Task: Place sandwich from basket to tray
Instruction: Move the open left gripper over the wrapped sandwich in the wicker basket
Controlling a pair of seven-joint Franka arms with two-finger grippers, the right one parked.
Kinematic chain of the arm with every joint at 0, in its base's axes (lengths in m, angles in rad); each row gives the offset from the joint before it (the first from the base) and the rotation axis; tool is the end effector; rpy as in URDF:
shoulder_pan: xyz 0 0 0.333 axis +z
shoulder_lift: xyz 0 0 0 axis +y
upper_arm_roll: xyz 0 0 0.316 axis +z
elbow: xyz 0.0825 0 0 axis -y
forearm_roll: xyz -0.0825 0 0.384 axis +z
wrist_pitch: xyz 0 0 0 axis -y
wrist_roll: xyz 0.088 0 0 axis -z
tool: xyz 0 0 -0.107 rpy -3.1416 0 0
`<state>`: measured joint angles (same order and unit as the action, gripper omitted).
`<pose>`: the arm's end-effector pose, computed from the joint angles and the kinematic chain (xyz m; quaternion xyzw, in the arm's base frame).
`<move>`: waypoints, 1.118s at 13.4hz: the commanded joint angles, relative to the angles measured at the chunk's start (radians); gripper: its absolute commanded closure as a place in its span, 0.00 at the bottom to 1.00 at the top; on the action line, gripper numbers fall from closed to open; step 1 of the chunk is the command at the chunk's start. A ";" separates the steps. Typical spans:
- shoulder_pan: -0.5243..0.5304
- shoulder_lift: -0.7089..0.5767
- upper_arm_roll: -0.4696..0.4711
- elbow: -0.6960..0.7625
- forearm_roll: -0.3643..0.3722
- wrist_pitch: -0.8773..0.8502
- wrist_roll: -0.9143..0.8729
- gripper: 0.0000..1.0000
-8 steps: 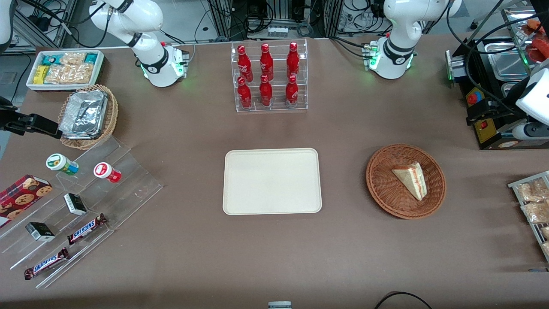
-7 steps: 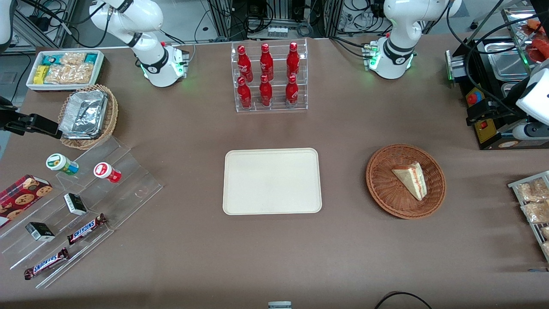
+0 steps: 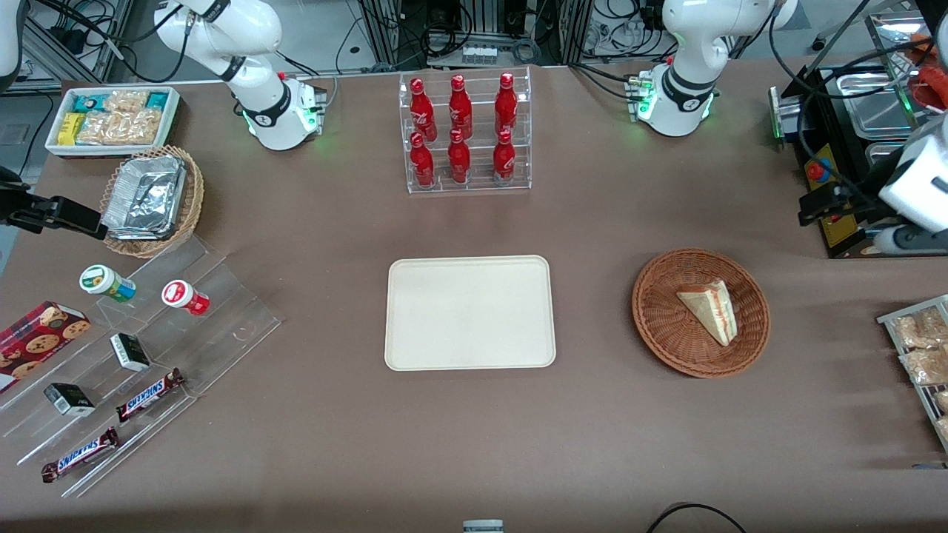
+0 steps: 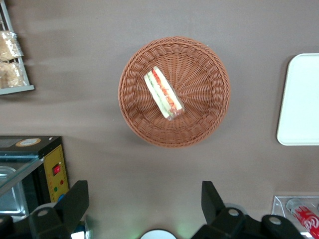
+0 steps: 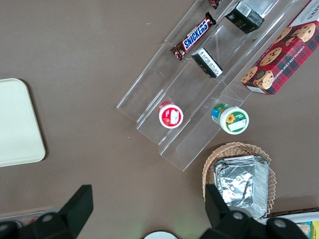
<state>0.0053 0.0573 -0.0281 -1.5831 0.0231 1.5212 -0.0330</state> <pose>0.5638 -0.0099 0.5827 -0.9982 -0.0050 0.0592 0.0124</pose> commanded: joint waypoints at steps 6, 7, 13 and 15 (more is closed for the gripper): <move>-0.005 -0.016 0.002 -0.233 -0.005 0.217 -0.370 0.00; -0.005 -0.016 0.002 -0.256 -0.005 0.247 -0.390 0.00; -0.007 -0.024 -0.018 -0.437 -0.005 0.470 -0.565 0.00; -0.008 -0.025 -0.022 -0.481 -0.005 0.517 -0.584 0.00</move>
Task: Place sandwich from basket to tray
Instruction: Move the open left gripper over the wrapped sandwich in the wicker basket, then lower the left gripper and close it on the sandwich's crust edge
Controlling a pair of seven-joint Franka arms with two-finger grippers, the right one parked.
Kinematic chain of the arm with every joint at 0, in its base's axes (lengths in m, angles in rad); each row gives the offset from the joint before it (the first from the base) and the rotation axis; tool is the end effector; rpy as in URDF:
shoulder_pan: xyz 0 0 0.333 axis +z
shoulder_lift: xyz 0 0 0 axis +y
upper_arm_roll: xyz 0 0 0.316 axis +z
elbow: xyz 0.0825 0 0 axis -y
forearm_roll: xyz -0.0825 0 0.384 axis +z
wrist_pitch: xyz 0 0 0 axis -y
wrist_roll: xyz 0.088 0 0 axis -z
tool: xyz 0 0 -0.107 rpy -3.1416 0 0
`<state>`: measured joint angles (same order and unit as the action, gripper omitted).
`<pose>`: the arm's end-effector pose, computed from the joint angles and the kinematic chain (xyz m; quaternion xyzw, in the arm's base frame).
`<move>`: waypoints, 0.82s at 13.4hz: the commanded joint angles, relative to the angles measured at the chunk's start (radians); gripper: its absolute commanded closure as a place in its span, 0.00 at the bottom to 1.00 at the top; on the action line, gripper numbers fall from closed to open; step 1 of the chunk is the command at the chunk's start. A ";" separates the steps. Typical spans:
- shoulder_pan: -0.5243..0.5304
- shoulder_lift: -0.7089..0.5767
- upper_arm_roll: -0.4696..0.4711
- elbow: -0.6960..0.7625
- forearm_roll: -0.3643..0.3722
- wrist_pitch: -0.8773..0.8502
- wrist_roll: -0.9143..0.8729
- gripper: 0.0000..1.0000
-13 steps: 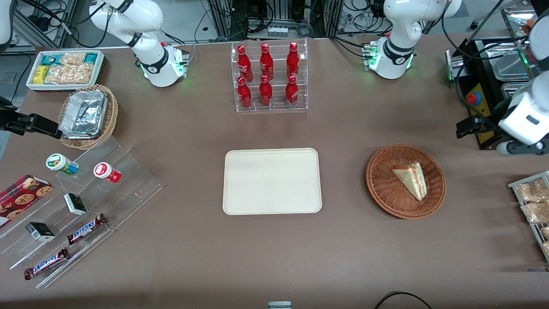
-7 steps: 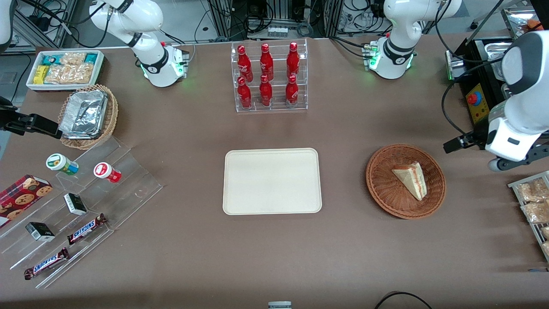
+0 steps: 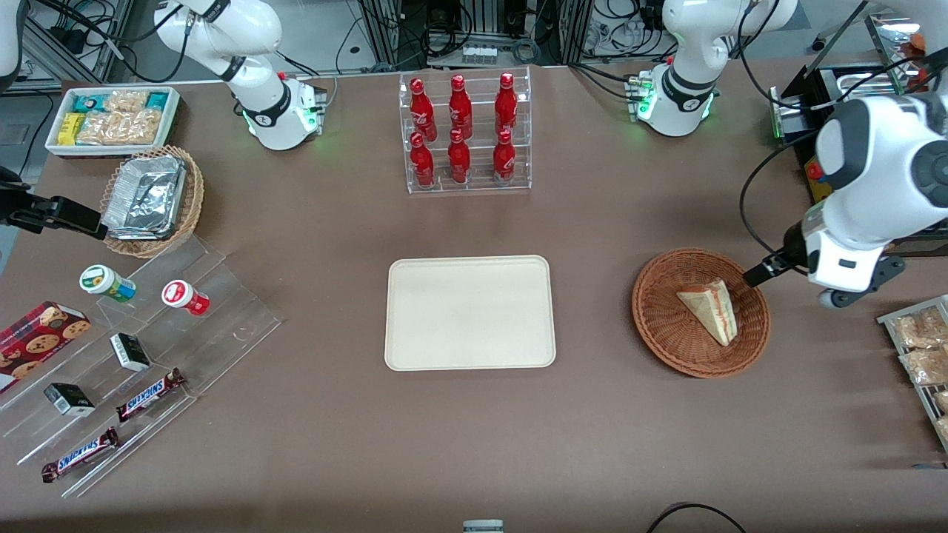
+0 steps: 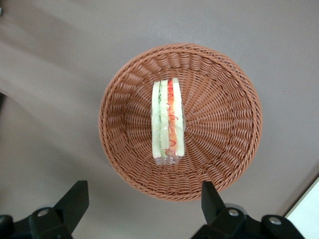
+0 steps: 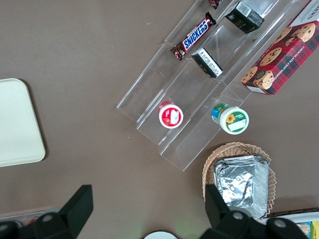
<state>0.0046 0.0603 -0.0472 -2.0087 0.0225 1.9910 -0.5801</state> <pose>0.5571 -0.0221 0.4189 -0.9647 -0.2605 0.0344 0.0202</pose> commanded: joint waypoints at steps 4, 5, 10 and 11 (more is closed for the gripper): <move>-0.009 -0.010 -0.026 -0.171 -0.006 0.218 -0.038 0.00; -0.009 -0.001 -0.026 -0.185 -0.006 0.248 -0.040 0.00; -0.009 0.072 -0.025 -0.196 -0.006 0.322 -0.101 0.00; -0.009 0.090 -0.025 -0.196 -0.006 0.342 -0.115 0.00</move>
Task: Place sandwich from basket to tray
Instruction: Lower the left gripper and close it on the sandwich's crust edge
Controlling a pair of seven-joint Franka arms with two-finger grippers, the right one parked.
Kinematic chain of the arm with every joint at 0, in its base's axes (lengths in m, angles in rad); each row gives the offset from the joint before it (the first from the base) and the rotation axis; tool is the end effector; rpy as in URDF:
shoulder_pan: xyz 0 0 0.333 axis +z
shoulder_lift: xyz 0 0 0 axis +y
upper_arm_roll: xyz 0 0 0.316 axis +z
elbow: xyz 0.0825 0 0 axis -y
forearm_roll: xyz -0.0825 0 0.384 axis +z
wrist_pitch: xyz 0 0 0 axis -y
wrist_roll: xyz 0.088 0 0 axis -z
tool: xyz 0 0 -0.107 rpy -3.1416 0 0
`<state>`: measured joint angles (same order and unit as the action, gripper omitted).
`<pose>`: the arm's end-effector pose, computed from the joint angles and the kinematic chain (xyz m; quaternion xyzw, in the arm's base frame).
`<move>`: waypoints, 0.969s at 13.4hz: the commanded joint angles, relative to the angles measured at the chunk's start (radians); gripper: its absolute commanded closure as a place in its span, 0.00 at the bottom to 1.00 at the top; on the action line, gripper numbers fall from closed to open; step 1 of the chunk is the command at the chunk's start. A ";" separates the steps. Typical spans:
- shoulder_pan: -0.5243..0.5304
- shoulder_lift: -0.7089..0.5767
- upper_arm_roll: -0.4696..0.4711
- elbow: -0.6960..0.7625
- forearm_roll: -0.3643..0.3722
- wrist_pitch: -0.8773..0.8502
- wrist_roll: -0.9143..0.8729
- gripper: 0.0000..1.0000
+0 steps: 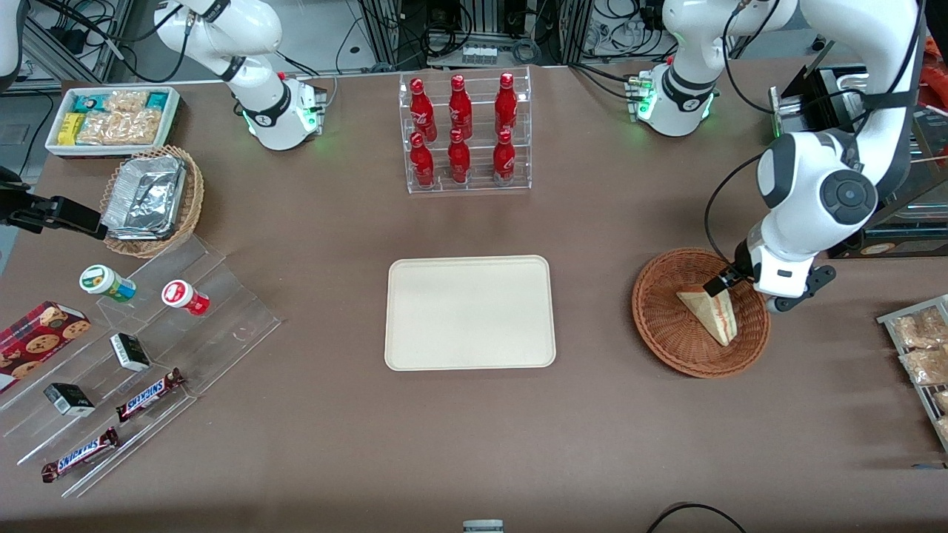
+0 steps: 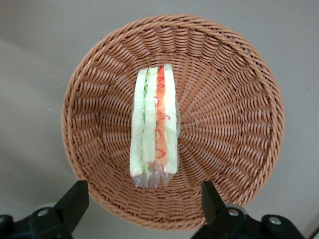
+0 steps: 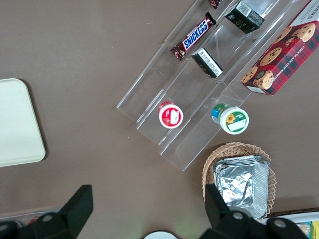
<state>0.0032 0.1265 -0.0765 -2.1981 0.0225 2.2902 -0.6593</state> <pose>0.5410 -0.0390 0.3236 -0.9593 -0.2818 0.0146 0.0094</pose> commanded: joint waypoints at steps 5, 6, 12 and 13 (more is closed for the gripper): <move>-0.008 0.107 0.006 -0.006 -0.004 0.135 -0.039 0.00; -0.008 0.126 0.006 -0.006 -0.004 0.146 -0.039 0.00; -0.008 0.147 0.009 -0.011 0.008 0.135 -0.054 1.00; -0.008 0.140 0.011 -0.011 0.008 0.126 -0.054 1.00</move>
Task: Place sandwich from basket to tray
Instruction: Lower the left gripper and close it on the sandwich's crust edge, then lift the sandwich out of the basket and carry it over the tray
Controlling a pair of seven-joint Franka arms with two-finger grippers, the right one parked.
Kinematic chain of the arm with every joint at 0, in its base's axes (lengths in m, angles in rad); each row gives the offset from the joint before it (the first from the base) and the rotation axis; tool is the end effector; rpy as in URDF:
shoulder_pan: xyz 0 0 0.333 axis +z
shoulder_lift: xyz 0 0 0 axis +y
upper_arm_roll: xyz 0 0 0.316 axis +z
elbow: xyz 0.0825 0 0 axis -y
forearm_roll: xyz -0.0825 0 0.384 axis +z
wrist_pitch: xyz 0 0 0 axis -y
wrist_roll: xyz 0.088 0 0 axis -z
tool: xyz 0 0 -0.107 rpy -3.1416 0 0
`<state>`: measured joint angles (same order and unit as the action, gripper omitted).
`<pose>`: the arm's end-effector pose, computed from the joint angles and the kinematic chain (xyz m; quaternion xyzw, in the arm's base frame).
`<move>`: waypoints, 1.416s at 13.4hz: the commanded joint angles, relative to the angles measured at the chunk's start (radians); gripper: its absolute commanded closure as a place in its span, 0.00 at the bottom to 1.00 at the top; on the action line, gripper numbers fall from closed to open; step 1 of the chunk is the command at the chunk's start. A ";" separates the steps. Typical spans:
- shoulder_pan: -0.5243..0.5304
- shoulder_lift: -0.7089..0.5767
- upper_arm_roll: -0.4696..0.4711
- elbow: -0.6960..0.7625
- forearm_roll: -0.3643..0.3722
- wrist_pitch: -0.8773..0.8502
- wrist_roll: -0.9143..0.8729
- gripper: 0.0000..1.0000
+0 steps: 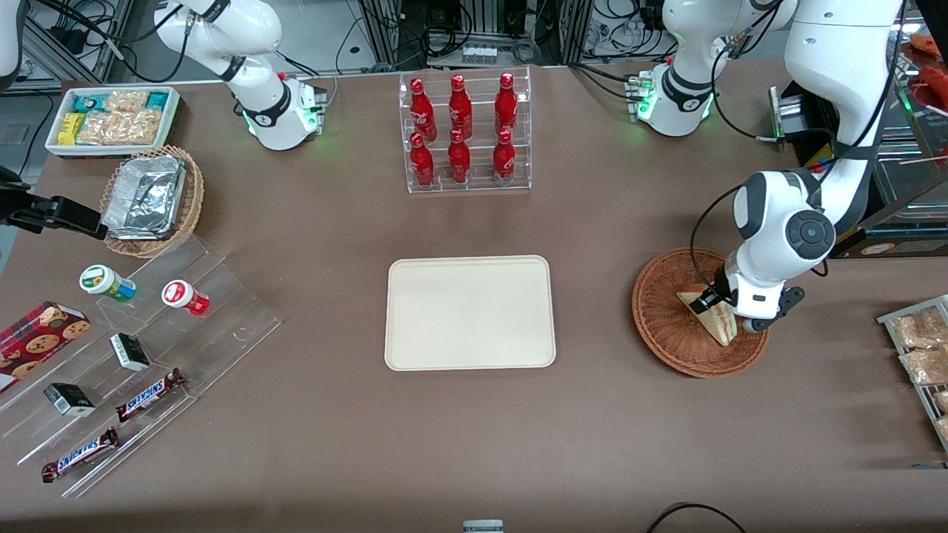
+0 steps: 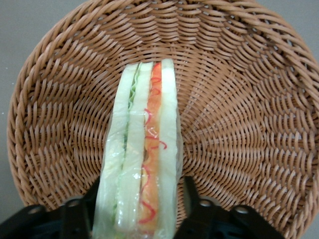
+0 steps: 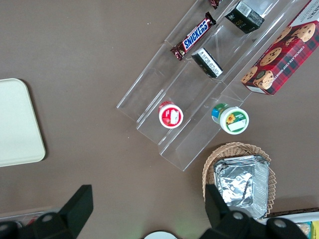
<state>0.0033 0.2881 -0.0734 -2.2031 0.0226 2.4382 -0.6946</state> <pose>0.5480 -0.0386 0.2458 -0.9536 -0.2999 0.0254 0.0066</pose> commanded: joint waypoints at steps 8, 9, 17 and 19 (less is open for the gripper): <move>-0.008 -0.113 0.004 0.071 0.088 -0.293 -0.014 1.00; -0.008 -0.124 0.001 0.091 0.088 -0.330 -0.011 1.00; -0.009 -0.143 -0.307 0.181 0.089 -0.436 -0.011 1.00; -0.037 -0.101 -0.370 0.230 0.091 -0.435 -0.011 1.00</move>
<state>-0.0133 0.1410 -0.4003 -2.0380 0.0955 2.0291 -0.6987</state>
